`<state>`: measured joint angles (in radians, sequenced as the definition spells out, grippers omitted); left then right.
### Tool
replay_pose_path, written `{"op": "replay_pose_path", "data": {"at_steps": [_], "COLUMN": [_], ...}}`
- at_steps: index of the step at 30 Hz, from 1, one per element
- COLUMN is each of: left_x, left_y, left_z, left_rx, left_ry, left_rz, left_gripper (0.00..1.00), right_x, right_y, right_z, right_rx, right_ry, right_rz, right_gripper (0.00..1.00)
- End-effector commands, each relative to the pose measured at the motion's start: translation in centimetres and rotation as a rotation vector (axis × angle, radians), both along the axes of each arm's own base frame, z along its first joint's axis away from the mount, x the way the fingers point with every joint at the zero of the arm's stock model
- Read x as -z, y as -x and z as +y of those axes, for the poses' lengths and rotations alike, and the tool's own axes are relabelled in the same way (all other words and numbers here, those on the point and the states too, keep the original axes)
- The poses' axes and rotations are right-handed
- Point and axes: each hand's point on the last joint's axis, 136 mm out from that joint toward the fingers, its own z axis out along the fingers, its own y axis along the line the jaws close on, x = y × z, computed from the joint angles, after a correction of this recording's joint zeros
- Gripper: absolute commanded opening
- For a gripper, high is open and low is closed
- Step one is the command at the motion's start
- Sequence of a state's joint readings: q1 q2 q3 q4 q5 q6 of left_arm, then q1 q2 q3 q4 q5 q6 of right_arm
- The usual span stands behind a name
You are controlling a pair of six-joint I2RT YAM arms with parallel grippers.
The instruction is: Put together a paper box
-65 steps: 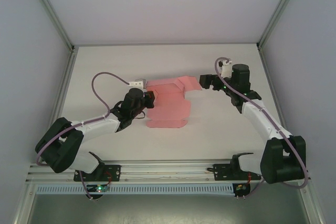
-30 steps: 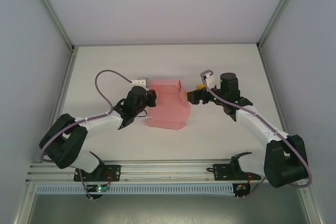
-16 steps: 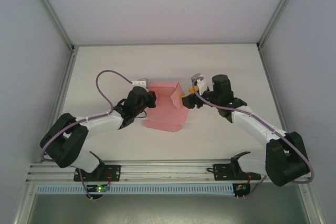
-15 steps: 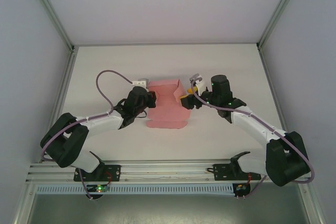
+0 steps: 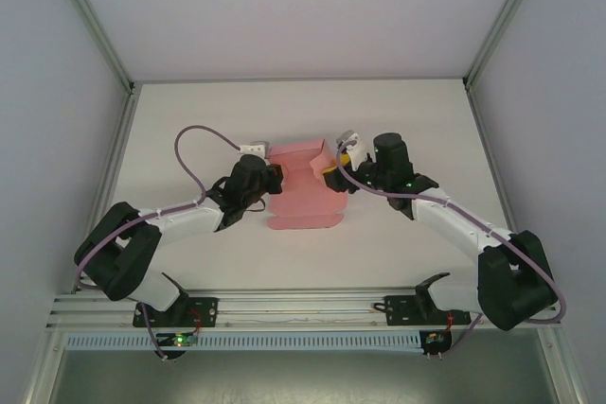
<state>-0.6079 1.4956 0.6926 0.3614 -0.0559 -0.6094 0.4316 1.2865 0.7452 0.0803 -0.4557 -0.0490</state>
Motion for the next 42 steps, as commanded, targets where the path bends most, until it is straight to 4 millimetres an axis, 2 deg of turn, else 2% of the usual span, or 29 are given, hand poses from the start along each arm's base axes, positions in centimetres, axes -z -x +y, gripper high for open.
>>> {"op": "replay_pose_path", "data": {"at_steps": [1,5,8,14,18,22,26,30,32,35,37,42], "left_x": [-1.4,-1.1,-1.2,-1.6,-0.9,0.2,1.1,2.7,3.3,4.1,4.5,4.6], "left_y": [-0.1,-0.2,-0.3,-0.2,-0.5,-1.0,-1.2,-0.3,0.5,1.3,1.7,2.2], "left_z": [-1.6,-1.8,-1.9,-2.1,-1.5,-0.5,0.6,6.0,7.8,7.3,7.2,7.4], "left_rx": [0.062,0.062,0.061,0.063,0.024,-0.059,-0.144,-0.407,-0.487,-0.445,-0.439,-0.454], "left_ry": [0.026,0.027,0.035,0.046,0.016,-0.030,-0.079,-0.278,-0.346,-0.338,-0.322,-0.337], "left_rz": [-0.030,-0.018,-0.014,-0.013,0.016,0.082,0.152,0.279,0.329,0.377,0.396,0.430], "left_gripper": [0.00,0.00,0.00,0.00,0.00,0.00,0.00,0.00,0.00,0.00,0.00,0.00], "right_x": [-1.1,-1.5,-1.6,-1.0,-0.7,-0.7,-0.2,-0.9,-1.2,-1.0,-1.9,-3.5], "right_y": [-2.0,-3.5,-4.0,-5.0,-5.8,-6.7,-7.4,-7.6,-7.9,-8.8,-9.3,-10.1], "right_z": [-0.1,-1.2,-1.6,-2.5,-3.0,-5.1,-8.3,-11.1,-12.5,-15.3,-16.7,-17.2], "right_rx": [0.117,0.309,0.405,0.543,0.621,0.784,0.995,1.180,1.248,1.350,1.422,1.486], "right_ry": [0.045,0.107,0.127,0.207,0.261,0.329,0.454,0.520,0.506,0.544,0.595,0.673], "right_rz": [-0.088,-0.188,-0.241,-0.298,-0.315,-0.349,-0.382,-0.415,-0.415,-0.419,-0.457,-0.488], "right_gripper": [0.45,0.38,0.36,0.24,0.10,0.02,0.00,0.00,0.00,0.00,0.00,0.00]}}
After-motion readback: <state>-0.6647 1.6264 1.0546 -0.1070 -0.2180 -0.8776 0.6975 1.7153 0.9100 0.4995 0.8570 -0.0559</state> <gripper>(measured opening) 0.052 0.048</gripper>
